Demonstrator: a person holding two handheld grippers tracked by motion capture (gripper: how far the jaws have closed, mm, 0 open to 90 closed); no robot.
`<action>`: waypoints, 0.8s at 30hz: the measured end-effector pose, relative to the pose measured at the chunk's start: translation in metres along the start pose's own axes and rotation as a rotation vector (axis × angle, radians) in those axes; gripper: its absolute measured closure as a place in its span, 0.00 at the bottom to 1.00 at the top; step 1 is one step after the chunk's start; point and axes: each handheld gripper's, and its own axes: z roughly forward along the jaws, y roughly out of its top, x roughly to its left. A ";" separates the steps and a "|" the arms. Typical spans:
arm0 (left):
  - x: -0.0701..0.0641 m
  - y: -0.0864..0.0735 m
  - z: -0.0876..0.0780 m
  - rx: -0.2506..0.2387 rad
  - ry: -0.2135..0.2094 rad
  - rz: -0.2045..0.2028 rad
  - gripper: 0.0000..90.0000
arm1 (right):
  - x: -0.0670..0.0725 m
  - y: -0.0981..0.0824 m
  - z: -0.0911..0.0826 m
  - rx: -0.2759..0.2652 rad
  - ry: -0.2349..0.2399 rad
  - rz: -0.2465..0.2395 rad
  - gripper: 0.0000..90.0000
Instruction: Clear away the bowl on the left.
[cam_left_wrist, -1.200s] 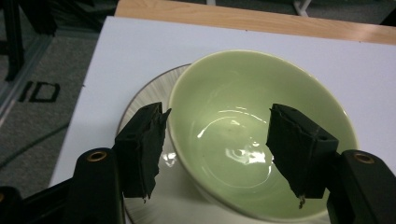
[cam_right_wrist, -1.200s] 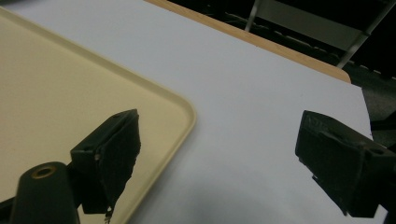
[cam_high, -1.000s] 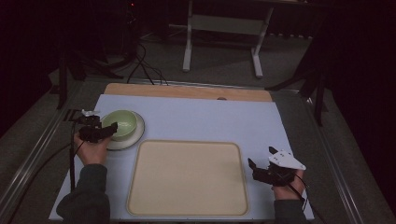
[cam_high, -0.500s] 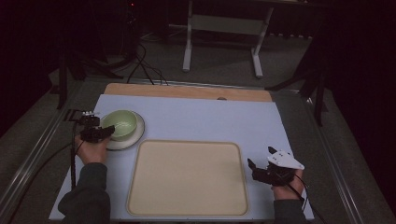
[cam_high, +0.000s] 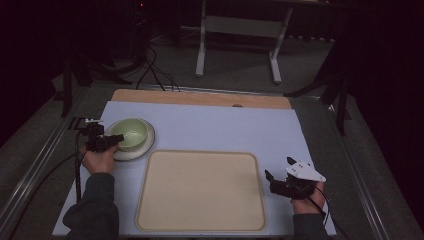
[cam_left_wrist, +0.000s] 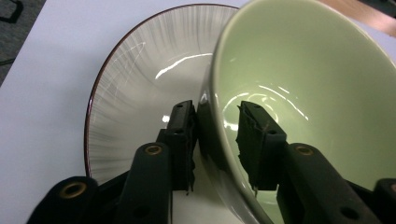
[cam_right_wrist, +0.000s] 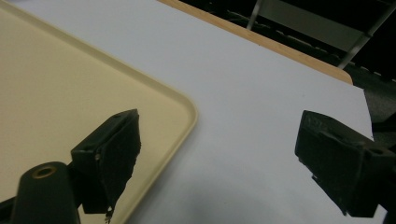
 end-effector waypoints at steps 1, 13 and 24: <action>0.000 0.000 0.000 -0.003 -0.001 -0.006 0.75 | 0.000 0.000 0.000 0.000 0.000 0.000 0.15; 0.004 -0.003 -0.003 -0.027 -0.056 -0.065 0.90 | 0.000 0.000 -0.001 -0.002 0.001 -0.001 0.15; 0.006 -0.008 -0.013 -0.067 -0.068 -0.064 0.90 | -0.001 0.000 -0.002 -0.004 -0.004 0.002 0.15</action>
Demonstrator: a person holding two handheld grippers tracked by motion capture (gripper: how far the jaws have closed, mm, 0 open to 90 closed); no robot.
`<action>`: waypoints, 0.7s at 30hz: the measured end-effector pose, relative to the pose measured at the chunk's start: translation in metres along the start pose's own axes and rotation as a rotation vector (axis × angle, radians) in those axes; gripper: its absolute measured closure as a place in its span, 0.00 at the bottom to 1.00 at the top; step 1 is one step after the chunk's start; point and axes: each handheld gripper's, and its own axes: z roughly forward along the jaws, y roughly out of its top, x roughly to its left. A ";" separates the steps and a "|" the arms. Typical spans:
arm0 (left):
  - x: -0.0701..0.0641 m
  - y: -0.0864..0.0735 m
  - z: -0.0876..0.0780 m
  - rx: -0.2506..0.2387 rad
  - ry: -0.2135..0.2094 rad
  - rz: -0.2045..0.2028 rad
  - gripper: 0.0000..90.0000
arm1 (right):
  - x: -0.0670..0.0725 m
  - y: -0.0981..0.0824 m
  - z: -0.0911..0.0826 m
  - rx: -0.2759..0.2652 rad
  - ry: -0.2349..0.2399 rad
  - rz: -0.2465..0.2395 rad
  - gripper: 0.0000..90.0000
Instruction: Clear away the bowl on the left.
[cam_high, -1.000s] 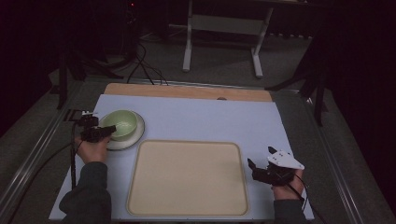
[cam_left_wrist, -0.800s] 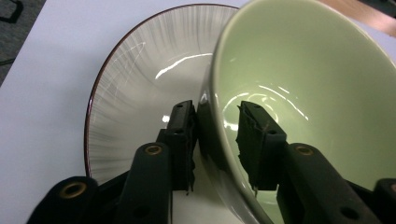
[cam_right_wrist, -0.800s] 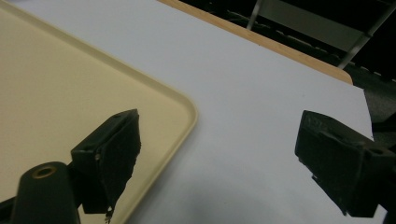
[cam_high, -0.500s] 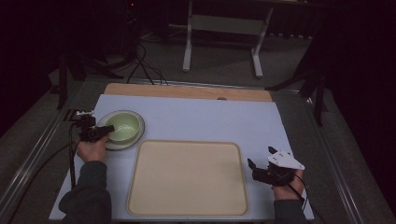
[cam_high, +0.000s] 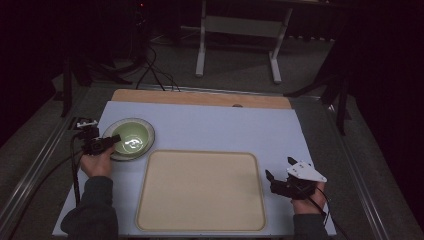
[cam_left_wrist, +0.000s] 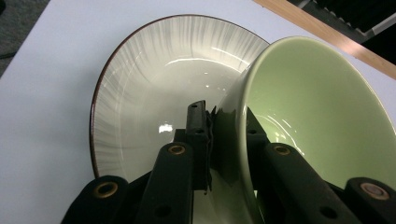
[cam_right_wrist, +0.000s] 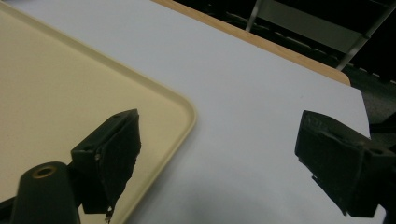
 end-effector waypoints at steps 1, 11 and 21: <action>0.000 0.000 0.000 0.000 0.000 0.000 0.89 | 0.000 0.000 0.000 0.000 0.000 0.000 0.15; -0.001 -0.004 -0.017 -0.050 -0.041 -0.006 0.89 | 0.000 0.000 -0.001 -0.004 0.000 0.000 0.15; -0.007 -0.011 -0.025 -0.073 -0.098 0.026 0.88 | 0.000 0.000 -0.002 -0.012 0.002 0.001 0.15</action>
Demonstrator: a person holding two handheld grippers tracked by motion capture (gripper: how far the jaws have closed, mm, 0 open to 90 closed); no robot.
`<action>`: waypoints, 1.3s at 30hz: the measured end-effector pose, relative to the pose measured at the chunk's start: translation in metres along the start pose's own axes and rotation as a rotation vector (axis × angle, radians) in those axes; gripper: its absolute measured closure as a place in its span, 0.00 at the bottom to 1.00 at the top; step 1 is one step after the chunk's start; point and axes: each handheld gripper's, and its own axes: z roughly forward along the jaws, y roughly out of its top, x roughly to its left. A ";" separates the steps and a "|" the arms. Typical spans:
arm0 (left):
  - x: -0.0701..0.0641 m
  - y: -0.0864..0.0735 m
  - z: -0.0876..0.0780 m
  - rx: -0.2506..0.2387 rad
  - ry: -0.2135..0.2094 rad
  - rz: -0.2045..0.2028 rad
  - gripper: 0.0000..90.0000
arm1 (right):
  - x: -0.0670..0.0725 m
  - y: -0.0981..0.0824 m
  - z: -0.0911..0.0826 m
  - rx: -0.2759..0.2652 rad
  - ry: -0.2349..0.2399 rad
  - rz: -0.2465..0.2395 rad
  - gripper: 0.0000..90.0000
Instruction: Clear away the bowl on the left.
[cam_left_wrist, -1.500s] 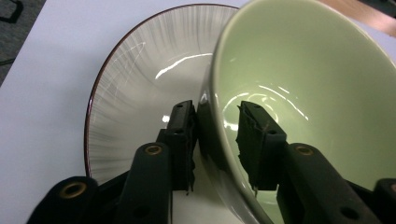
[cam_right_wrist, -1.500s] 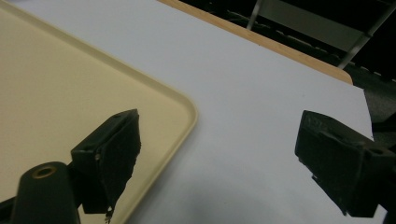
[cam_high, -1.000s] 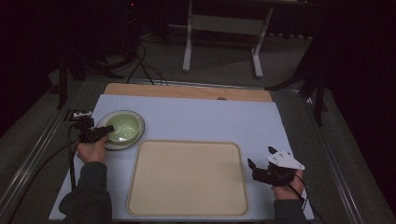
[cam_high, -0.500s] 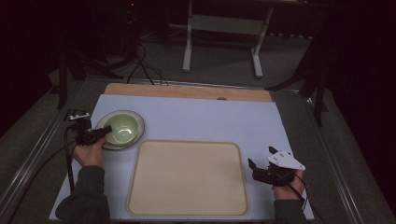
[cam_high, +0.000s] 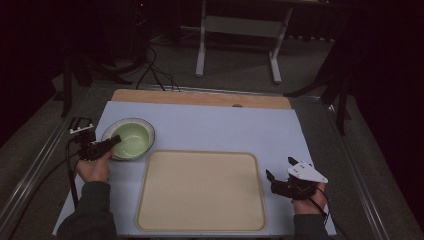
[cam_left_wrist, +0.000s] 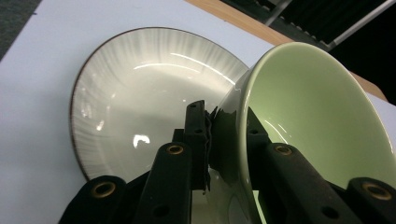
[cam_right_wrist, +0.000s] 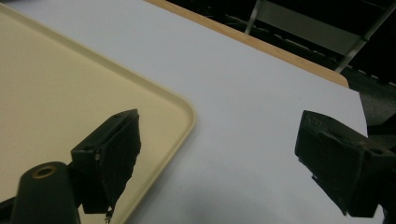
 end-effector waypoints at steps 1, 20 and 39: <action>-0.001 0.000 -0.001 -0.001 -0.004 0.005 0.88 | 0.000 0.000 0.000 -0.001 0.000 -0.002 0.15; -0.034 -0.014 -0.026 -0.022 -0.104 0.075 0.88 | -0.001 0.000 -0.001 -0.004 -0.003 -0.002 0.15; -0.051 -0.016 -0.029 -0.022 -0.157 0.097 0.88 | -0.001 0.001 -0.001 -0.007 0.002 -0.010 0.15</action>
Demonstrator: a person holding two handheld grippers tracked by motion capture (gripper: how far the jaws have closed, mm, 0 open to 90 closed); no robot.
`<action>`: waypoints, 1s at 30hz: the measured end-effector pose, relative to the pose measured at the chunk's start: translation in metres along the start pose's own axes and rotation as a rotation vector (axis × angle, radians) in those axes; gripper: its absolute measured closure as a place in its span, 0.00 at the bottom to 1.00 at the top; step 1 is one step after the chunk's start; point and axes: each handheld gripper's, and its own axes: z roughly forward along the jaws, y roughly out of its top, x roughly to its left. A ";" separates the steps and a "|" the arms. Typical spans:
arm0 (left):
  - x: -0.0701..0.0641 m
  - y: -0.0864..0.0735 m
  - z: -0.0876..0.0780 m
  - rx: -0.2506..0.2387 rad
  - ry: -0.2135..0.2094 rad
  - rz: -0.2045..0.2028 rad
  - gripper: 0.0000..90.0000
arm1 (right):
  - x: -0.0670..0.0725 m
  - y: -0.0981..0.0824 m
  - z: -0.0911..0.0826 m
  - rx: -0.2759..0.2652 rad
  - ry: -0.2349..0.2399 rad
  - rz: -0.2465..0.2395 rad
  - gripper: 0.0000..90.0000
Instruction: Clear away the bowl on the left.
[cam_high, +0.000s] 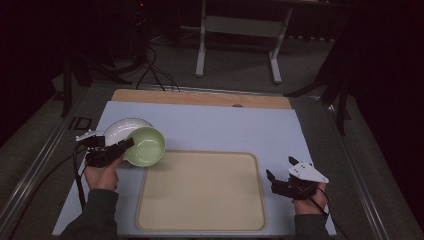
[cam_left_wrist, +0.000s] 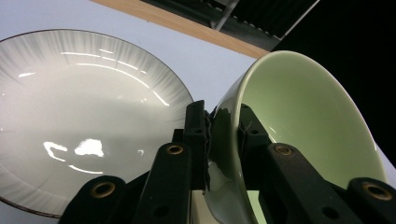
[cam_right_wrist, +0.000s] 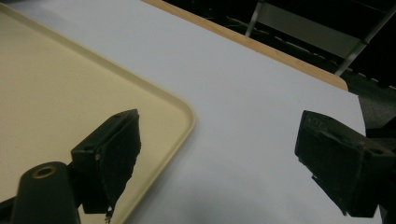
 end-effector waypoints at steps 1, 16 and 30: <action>-0.001 0.000 0.000 0.001 -0.003 0.000 0.88 | 0.000 0.000 0.000 0.000 0.000 0.000 0.15; -0.017 -0.001 0.005 0.012 -0.035 0.025 0.88 | -0.001 0.000 -0.001 -0.008 -0.003 0.003 0.15; -0.033 -0.007 0.015 0.045 -0.060 0.062 0.88 | -0.002 0.000 -0.002 -0.010 -0.004 0.001 0.15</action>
